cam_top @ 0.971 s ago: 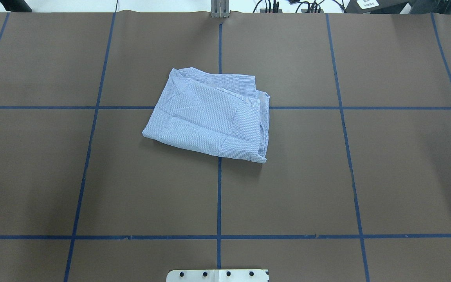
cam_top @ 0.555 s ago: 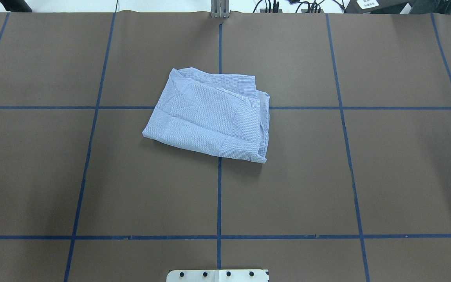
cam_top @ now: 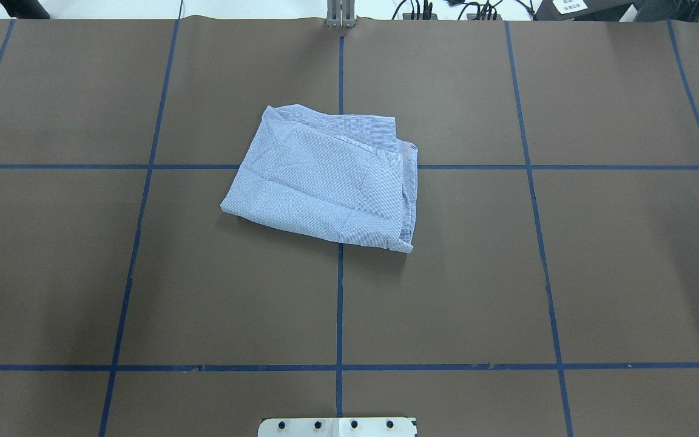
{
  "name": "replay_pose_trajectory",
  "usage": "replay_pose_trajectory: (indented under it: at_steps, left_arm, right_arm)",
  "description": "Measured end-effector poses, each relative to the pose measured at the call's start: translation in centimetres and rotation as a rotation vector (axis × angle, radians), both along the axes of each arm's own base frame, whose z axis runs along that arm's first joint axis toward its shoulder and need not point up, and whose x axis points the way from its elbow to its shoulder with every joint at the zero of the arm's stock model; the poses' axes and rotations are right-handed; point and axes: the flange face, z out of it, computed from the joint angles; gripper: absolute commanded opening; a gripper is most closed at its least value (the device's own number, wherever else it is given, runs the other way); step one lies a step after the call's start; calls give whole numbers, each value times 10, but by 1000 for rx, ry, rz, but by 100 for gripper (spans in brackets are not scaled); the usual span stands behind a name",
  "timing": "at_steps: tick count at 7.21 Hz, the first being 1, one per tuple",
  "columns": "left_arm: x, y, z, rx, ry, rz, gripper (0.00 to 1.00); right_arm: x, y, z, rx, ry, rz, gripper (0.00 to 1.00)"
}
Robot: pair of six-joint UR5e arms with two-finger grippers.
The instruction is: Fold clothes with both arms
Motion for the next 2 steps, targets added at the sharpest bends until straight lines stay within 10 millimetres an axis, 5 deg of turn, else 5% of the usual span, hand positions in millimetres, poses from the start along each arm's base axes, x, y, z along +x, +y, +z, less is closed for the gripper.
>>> replay_pose_trajectory:
  at_steps: [2]
  left_arm:
    - [0, 3, 4, -8, 0, 0, 100]
  right_arm:
    - [0, 0, 0, 0, 0, 0, 100]
